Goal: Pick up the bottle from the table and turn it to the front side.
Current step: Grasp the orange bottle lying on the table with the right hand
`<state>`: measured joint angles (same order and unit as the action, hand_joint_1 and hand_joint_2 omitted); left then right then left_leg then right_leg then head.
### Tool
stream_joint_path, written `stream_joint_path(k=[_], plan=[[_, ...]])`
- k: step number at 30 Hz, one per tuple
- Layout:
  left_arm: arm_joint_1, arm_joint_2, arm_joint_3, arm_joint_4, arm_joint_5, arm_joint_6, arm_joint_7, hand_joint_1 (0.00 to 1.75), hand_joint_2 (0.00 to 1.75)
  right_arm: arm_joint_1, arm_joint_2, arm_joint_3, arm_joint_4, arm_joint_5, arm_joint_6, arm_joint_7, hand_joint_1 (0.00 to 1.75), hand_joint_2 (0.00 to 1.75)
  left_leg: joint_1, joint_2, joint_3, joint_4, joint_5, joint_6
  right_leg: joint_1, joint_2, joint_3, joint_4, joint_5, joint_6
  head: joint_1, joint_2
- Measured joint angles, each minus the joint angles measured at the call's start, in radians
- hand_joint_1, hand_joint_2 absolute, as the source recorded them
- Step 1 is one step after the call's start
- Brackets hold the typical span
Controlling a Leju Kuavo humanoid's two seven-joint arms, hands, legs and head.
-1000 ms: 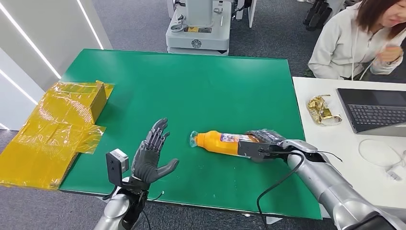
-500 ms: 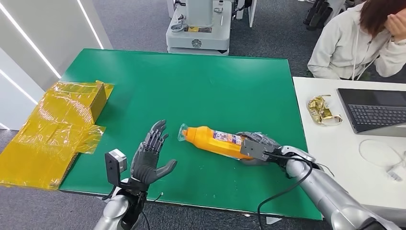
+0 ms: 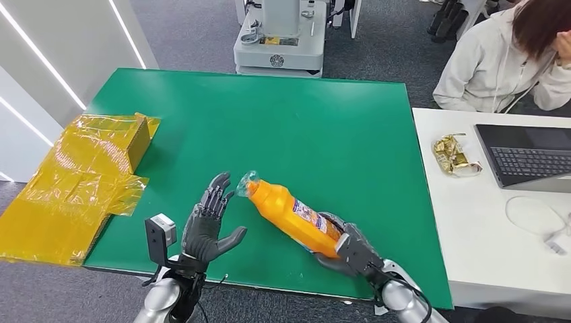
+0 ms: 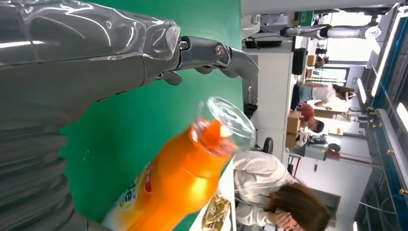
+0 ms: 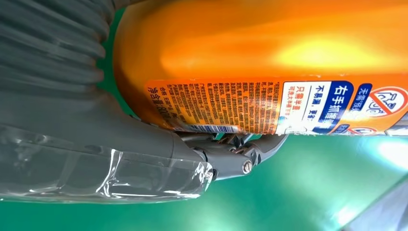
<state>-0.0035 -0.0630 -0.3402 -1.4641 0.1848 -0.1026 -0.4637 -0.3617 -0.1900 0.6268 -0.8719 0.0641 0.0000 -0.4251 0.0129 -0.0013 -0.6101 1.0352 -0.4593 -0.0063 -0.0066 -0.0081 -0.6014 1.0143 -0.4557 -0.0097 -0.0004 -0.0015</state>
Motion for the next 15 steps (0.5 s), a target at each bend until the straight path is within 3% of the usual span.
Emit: stream_joint_path(k=[9, 15], plan=[[-0.017, 0.0, 0.002, -0.004, -0.046, 0.007, 0.014, 0.0, 1.75, 0.18, 0.056, -0.2, -0.225, 0.016, -0.063, 0.009, 1.75, 1.75, 0.0, 0.0, 0.0, 0.0, 0.0, 0.0, 0.0, 0.0, 0.0, 0.0, 0.0, 0.0, 0.0, 0.0], [-0.082, -0.002, -0.004, 0.004, 0.011, -0.116, 0.056, 0.0, 1.75, 0.207, 0.103, -0.274, -0.301, 0.037, -0.08, -0.043, 1.75, 1.75, 0.0, 0.001, 0.0, 0.0, 0.0, 0.0, 0.0, 0.0, 0.0, 0.0, 0.001, -0.001, 0.0, 0.0]])
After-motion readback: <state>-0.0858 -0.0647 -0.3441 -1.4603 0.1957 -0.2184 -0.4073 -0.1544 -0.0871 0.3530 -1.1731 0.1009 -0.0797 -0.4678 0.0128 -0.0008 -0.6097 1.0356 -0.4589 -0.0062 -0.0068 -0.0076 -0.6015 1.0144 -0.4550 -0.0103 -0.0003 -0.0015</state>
